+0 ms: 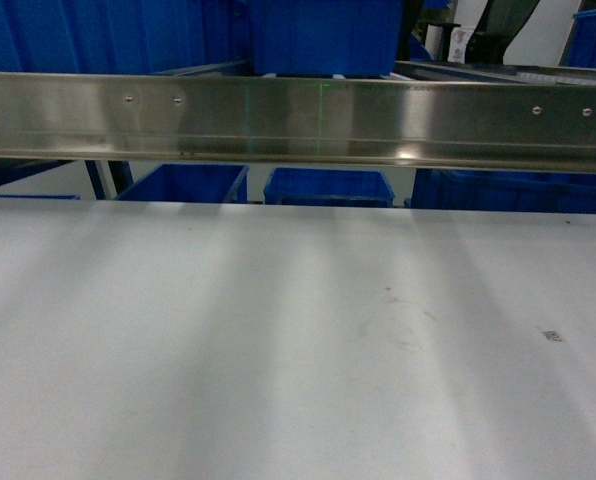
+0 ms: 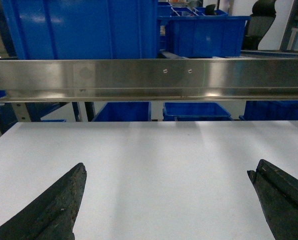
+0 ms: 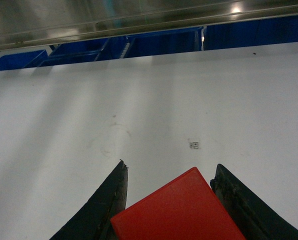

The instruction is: Place magnetic block on left shelf second layer

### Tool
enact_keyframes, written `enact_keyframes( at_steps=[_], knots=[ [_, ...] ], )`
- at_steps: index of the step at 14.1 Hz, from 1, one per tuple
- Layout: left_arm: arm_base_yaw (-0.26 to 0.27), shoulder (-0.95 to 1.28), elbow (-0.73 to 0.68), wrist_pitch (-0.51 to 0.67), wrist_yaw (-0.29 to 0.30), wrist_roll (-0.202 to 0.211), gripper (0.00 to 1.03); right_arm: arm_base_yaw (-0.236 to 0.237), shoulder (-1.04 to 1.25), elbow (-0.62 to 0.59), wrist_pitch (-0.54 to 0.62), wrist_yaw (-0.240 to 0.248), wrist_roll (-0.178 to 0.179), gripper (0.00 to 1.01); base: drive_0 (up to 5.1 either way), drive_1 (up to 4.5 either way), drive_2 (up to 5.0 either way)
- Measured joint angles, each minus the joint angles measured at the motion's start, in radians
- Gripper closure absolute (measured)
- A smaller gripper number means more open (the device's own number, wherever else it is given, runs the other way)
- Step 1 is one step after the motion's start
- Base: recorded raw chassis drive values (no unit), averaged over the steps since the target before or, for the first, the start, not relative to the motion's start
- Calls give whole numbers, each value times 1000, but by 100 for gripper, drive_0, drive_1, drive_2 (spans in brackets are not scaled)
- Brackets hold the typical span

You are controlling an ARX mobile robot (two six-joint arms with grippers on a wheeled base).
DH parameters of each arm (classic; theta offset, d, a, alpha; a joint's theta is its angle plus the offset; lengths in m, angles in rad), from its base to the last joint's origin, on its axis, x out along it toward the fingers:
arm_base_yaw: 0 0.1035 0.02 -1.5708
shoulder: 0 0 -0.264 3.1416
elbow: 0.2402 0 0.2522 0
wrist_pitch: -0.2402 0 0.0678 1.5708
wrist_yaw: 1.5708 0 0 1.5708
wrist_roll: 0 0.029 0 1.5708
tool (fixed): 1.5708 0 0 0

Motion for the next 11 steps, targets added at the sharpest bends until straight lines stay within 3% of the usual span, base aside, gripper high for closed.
enact_keyframes(
  at_steps=[11],
  knots=[
    [0, 0, 0, 0, 0, 0, 5, 0, -4, 0, 3, 0, 0, 56, -499, 246, 246]
  ],
)
